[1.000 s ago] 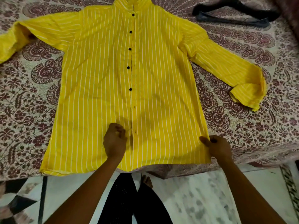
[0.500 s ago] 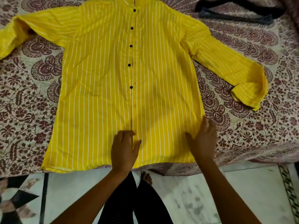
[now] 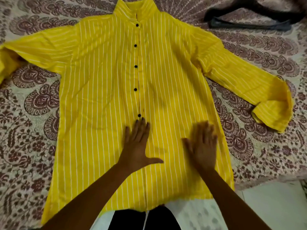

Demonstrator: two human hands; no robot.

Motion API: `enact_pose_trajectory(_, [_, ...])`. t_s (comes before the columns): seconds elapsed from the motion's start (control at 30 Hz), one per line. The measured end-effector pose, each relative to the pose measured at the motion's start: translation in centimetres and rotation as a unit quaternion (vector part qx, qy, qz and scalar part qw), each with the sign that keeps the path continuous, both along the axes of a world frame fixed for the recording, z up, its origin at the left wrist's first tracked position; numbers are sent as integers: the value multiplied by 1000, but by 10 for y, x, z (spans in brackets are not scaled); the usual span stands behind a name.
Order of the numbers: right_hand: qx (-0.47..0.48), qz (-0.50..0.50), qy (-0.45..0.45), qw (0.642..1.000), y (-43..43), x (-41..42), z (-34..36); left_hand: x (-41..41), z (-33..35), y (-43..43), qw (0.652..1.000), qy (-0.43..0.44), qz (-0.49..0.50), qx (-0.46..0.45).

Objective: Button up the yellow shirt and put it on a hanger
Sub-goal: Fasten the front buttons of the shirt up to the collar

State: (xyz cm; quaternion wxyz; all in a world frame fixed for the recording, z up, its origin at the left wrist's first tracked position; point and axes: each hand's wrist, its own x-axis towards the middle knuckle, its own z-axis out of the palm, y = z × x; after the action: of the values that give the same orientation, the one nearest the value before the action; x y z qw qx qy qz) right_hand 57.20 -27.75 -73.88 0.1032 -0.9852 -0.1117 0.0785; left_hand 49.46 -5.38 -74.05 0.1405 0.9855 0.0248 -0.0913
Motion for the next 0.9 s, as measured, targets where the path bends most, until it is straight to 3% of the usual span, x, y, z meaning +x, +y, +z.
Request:
enact_pose_trajectory(0.1, [27, 172, -45, 984, 89, 31, -4, 40, 7, 23, 993, -67, 101, -8])
enact_pose_trajectory(0.17, [17, 220, -52, 974, 132, 47, -9, 59, 2, 51, 984, -55, 168, 31])
enact_pose_trajectory(0.27, [-19, 202, -26, 979, 139, 73, -20, 67, -15, 106, 972, -9, 220, 81])
enact_pose_trajectory(0.37, [-25, 146, -20, 989, 103, 86, -21, 58, -20, 155, 954, -1, 289, 75])
enact_pose_trajectory(0.5, [-13, 75, -3, 997, 104, 96, -13, 72, -11, 206, 865, -16, 499, 56])
enact_pose_trajectory(0.53, [-11, 90, -9, 996, 117, 104, -13, 83, -7, 213, 880, -23, 471, 61])
enact_pose_trajectory(0.6, [-3, 135, -28, 990, 153, 128, -10, 105, -8, 216, 959, -42, 265, 91])
enact_pose_trajectory(0.63, [-1, 151, -28, 988, 170, 141, -9, 117, -11, 216, 978, -46, 173, 105])
enact_pose_trajectory(0.67, [-2, 160, -21, 987, 184, 154, -9, 130, -13, 217, 983, -47, 145, 106])
enact_pose_trajectory(0.8, [-62, 173, 17, 983, 206, 179, -13, 173, -15, 237, 933, -20, 351, 75])
enact_pose_trajectory(0.87, [-80, 184, 20, 979, 210, 176, -15, 193, -3, 231, 936, -54, 342, 70])
enact_pose_trajectory(0.9, [-74, 198, 19, 977, 213, 173, -15, 201, 4, 219, 954, -97, 279, 55])
